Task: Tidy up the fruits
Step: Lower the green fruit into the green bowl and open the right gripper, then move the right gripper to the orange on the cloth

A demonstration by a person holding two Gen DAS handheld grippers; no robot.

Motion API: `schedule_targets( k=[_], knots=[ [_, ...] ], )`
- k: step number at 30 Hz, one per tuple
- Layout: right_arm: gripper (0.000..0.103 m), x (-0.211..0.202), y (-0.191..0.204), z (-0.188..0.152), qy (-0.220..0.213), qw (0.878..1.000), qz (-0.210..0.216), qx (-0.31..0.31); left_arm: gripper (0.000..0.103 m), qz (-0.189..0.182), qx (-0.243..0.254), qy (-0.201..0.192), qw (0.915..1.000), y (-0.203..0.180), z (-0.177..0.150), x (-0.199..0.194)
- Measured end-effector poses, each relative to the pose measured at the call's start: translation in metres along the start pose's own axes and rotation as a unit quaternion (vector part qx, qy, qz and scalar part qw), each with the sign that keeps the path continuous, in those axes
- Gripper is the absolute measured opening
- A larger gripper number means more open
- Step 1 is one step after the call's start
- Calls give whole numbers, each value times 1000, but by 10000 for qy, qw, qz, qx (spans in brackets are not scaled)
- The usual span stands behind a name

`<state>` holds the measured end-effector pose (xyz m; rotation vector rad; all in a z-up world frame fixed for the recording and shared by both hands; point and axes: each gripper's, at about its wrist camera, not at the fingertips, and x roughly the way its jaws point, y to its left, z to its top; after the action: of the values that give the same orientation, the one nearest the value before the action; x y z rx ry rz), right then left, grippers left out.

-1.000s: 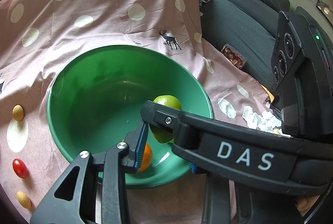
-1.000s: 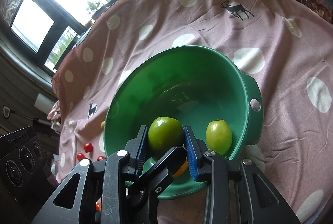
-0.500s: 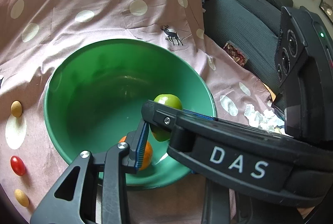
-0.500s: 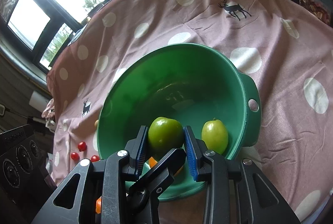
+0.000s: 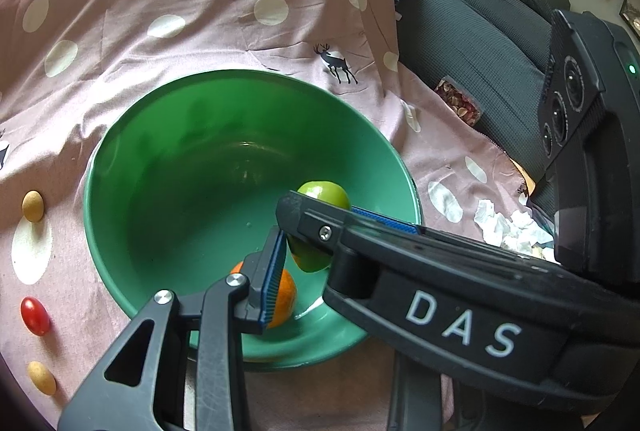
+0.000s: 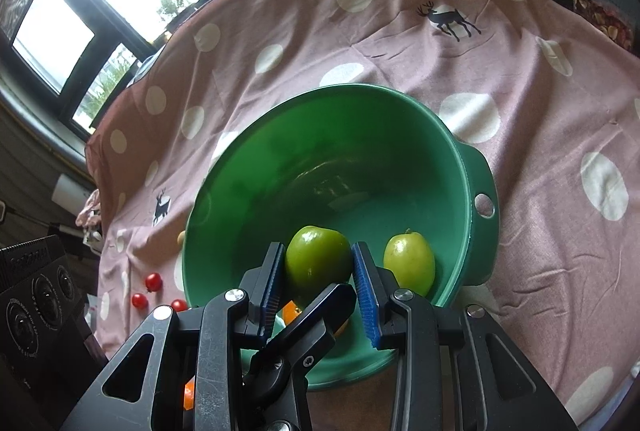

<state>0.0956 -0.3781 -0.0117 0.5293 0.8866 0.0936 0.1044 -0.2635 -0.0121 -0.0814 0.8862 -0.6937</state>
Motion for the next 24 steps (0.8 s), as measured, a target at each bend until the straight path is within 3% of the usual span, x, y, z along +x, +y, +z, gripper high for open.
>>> schedule_targets(
  k=[18,24],
  knots=[
    [37,1,0,2,-132,9998,-173,-5,33,176,-118,92,9997,0,-1,3],
    [37,1,1,3,-157,9995,-264,-17,33,407,-65,17,9991,0,0,-5]
  ],
)
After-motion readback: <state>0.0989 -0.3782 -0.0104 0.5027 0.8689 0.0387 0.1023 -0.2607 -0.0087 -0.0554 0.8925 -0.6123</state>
